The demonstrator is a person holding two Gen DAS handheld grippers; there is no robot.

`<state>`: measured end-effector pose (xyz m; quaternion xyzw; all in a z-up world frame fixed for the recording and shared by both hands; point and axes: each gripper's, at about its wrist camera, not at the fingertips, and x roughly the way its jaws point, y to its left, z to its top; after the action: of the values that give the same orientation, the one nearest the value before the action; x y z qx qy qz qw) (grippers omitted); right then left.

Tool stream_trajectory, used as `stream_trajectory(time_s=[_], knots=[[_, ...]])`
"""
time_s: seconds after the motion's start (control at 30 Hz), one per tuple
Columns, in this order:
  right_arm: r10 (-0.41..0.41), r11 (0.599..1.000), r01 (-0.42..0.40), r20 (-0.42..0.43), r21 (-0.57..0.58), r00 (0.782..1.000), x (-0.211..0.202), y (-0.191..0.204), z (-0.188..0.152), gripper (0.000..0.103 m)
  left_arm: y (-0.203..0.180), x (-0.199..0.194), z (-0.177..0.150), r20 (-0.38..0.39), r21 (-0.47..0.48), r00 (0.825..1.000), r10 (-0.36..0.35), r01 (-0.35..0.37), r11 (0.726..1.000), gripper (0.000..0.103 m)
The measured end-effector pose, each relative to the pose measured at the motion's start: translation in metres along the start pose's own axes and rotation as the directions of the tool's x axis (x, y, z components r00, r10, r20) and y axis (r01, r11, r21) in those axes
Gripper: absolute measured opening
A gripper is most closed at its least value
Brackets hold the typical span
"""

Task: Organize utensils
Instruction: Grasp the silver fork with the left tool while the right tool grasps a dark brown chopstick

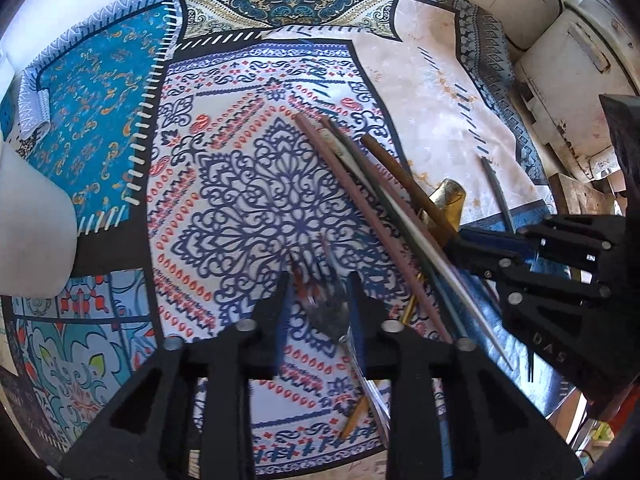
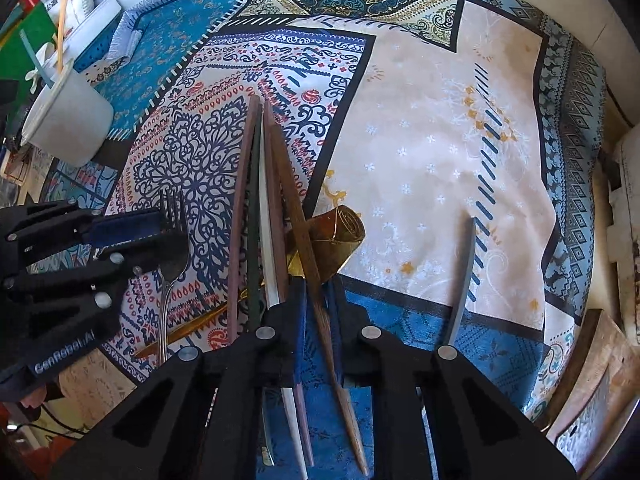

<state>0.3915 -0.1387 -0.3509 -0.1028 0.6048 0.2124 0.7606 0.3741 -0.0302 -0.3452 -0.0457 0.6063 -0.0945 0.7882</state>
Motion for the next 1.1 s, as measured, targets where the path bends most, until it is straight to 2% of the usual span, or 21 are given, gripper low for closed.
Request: stream_trajectory(time_s=[0.07, 0.33, 0.47, 0.63, 0.8, 0.93, 1.1], knots=[[0.002, 1.000, -0.002, 0.001, 0.015, 1.000, 0.000, 0.000, -0.003, 0.009, -0.006, 0.003, 0.003, 0.004, 0.010, 1.000, 0.022, -0.022, 1.000, 0.037], [0.081, 0.993, -0.078, -0.030, 0.090, 0.996, -0.003, -0.021, -0.022, 0.008, -0.027, 0.013, 0.009, 0.050, 0.063, 0.986, 0.161, -0.164, 0.984, 0.037], [0.093, 0.993, -0.089, -0.042, 0.082, 0.995, 0.000, -0.020, -0.017, 0.009, -0.029, 0.015, 0.011, 0.062, 0.070, 0.985, 0.159, -0.164, 0.984, 0.024], [0.075, 0.996, -0.073, -0.043, 0.047, 0.996, 0.003, -0.011, -0.003, 0.009, -0.030, 0.016, 0.012, 0.079, 0.078, 0.984, 0.162, -0.169, 0.983, 0.023], [0.076, 0.995, -0.074, -0.029, 0.067, 0.997, 0.007, -0.006, 0.009, 0.008, -0.025, 0.013, 0.013, 0.071, 0.069, 0.987, 0.143, -0.148, 0.987, 0.022], [0.048, 0.995, -0.049, 0.014, 0.086, 0.999, -0.004, -0.010, 0.004, 0.007, -0.014, 0.002, 0.011, 0.073, 0.040, 0.990, 0.121, -0.124, 0.991, 0.022], [0.027, 0.991, -0.038, 0.086, 0.129, 0.996, -0.025, -0.018, -0.002, 0.007, -0.001, -0.028, 0.005, 0.117, 0.022, 0.989, 0.090, -0.093, 0.995, 0.022]])
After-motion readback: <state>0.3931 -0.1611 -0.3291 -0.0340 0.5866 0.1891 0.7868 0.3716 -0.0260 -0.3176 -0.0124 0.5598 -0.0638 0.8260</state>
